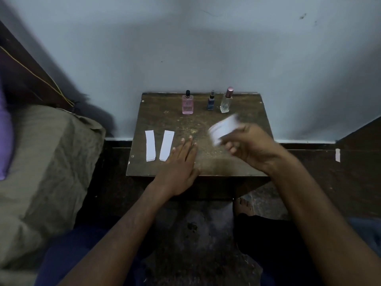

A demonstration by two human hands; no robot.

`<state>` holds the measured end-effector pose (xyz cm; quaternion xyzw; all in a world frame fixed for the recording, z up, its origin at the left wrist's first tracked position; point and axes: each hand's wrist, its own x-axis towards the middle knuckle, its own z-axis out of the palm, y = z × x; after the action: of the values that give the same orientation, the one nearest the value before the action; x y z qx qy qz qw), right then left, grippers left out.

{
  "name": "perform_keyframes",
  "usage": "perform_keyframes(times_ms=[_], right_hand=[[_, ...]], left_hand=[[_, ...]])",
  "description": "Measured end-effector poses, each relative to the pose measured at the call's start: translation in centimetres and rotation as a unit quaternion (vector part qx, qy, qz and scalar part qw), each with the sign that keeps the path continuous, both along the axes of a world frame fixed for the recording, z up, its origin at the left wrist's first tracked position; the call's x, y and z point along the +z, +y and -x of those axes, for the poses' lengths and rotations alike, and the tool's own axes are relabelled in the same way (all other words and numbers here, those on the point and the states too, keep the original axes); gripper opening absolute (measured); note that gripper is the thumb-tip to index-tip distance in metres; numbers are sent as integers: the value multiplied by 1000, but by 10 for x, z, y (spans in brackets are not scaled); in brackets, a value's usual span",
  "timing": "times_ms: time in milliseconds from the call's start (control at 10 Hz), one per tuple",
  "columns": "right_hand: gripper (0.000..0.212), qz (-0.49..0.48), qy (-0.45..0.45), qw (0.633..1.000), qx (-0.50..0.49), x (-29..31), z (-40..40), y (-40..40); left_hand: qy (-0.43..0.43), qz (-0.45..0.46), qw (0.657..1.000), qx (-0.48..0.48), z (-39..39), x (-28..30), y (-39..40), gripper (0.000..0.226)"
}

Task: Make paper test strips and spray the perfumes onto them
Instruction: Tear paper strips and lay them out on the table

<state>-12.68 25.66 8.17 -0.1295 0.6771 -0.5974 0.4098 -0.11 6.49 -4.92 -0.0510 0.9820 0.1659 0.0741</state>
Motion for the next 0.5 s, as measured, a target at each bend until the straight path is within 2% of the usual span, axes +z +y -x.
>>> perform_keyframes(times_ms=[100,200,300,400,500], right_hand=[[9,-238,282,929,6,-9,2,0],[25,207,-69,976,-5,25,8,3],[16,324,-288,900,41,21,6,3],[6,-177,168,969,40,-5,-2,4],[13,19,74,997,7,0,4,7]], left_hand=[[-7,-1,1000,5,1,2,2,77],[-9,-1,1000,12,0,5,3,77],[-9,-8,1000,10,0,4,3,77],[-11,-8,1000,8,0,5,2,73],[-15,0,1000,10,0,8,4,71]])
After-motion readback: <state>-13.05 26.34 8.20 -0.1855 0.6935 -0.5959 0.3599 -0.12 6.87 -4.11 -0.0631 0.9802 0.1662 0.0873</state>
